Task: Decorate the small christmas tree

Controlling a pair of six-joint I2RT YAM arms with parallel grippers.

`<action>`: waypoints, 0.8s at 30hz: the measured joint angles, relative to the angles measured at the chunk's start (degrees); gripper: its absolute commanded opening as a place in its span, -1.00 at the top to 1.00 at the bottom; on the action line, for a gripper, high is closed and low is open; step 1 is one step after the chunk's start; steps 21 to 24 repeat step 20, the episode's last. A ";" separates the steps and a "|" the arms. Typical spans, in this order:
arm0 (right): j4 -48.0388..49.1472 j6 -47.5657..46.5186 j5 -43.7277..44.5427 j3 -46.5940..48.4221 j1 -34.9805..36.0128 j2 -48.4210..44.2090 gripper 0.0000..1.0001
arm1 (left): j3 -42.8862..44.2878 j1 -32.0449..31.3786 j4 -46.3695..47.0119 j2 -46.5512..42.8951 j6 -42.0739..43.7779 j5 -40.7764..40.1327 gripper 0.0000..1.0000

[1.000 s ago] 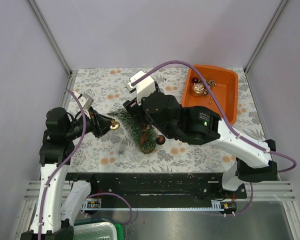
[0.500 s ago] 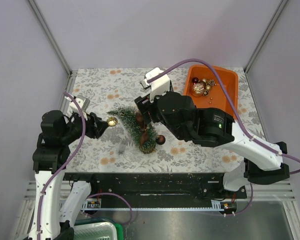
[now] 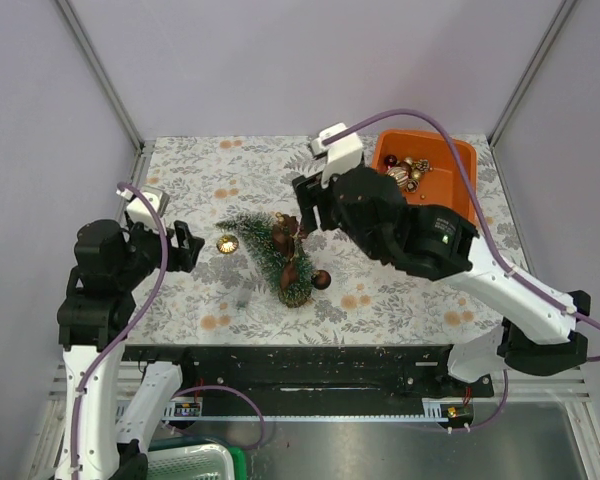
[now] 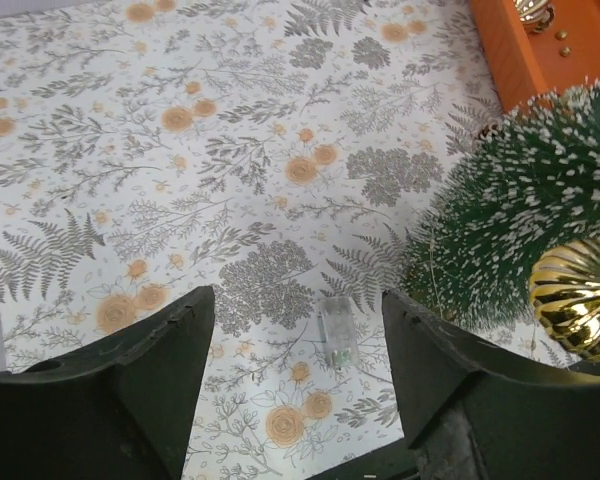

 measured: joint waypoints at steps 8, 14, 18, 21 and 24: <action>1.84 8.57 -12.79 -11.85 -16.35 -8.39 -0.68 | 5.29 0.00 -4.31 4.44 1.01 -5.40 -0.76; 3.41 14.19 -19.37 -19.96 -22.36 -15.23 -0.81 | 6.93 0.00 -7.65 6.19 1.14 -8.48 -0.79; 3.61 17.57 -22.16 -26.80 -24.96 -19.63 -0.99 | 6.75 0.00 -8.31 4.72 1.14 -9.07 -0.78; 3.54 18.84 -22.82 -29.79 -25.64 -21.35 -0.99 | 6.32 0.00 -8.28 3.80 1.22 -9.29 -0.81; 3.54 18.84 -22.82 -29.79 -25.64 -21.35 -0.99 | 6.32 0.00 -8.28 3.80 1.22 -9.29 -0.81</action>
